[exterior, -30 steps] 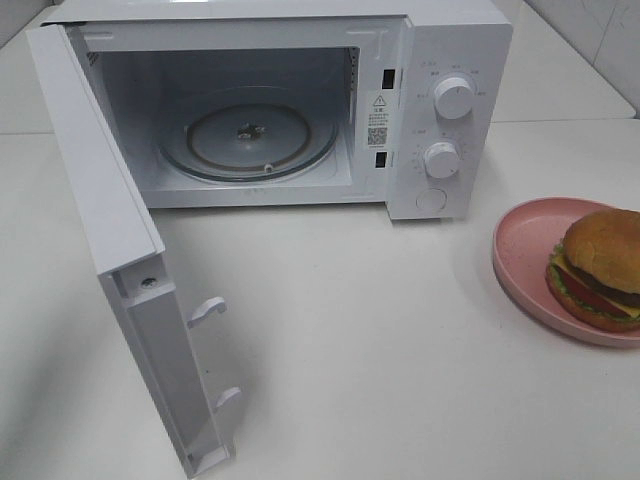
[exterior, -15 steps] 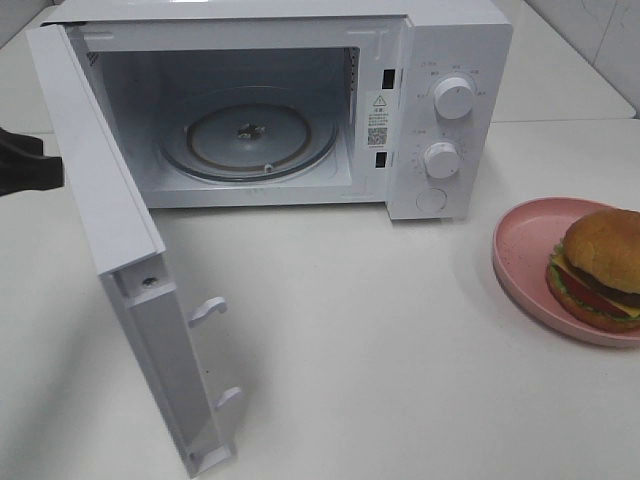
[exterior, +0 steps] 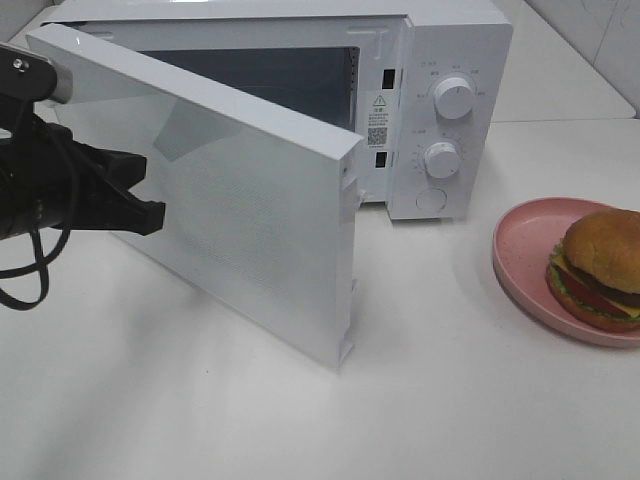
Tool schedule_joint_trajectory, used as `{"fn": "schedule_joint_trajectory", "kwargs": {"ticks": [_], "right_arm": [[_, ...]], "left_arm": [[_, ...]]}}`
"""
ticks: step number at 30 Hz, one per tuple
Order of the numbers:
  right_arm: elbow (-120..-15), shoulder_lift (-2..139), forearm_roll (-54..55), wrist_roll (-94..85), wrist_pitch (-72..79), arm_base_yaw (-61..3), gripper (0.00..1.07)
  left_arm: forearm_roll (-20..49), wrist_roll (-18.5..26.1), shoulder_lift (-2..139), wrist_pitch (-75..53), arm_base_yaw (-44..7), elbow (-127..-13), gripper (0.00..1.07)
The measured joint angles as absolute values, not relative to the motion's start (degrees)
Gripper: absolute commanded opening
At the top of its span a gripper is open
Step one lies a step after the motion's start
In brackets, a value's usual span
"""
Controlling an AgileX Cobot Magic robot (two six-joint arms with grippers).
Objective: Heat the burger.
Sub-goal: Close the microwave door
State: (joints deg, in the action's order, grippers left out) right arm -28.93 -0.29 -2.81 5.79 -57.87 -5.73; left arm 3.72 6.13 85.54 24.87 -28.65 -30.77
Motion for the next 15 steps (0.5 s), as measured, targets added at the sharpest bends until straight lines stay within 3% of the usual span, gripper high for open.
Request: {"fn": "schedule_joint_trajectory", "kwargs": {"ticks": [15], "right_arm": [[-28.9, -0.3, -2.8, 5.8, -57.9, -5.7, 0.52]], "left_arm": [[3.7, 6.1, 97.5, 26.0, -33.1, -41.7, 0.0]]}}
